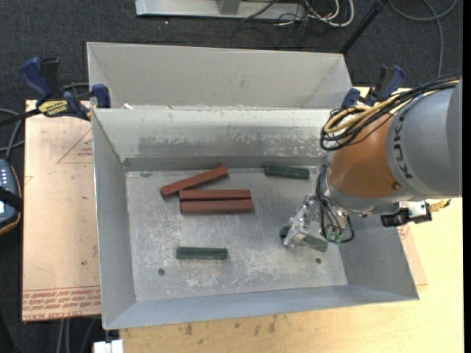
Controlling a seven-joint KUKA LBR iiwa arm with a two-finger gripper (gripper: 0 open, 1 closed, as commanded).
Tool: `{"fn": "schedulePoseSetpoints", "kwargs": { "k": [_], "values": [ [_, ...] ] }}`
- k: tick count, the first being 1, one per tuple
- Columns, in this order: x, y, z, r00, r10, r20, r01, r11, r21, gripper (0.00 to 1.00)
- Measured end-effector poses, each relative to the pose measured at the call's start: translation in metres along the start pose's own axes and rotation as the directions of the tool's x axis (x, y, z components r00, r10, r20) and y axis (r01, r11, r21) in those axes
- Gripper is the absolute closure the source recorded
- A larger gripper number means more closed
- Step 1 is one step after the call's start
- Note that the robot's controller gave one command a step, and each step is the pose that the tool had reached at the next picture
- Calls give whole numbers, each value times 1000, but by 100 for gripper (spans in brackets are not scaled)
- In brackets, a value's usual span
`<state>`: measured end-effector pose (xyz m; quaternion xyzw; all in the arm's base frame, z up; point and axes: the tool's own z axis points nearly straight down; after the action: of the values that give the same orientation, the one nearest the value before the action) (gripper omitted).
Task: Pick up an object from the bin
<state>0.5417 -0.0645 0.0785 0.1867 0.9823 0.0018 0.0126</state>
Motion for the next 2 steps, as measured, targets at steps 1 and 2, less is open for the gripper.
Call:
{"fn": "schedulePoseSetpoints", "kwargs": {
  "k": [1,2],
  "values": [
    [4,-1,-15,1000,-2,-21,2,1000,7,100],
    [3,-1,-35,1000,-1,-23,1,1000,7,100]
  ]
}}
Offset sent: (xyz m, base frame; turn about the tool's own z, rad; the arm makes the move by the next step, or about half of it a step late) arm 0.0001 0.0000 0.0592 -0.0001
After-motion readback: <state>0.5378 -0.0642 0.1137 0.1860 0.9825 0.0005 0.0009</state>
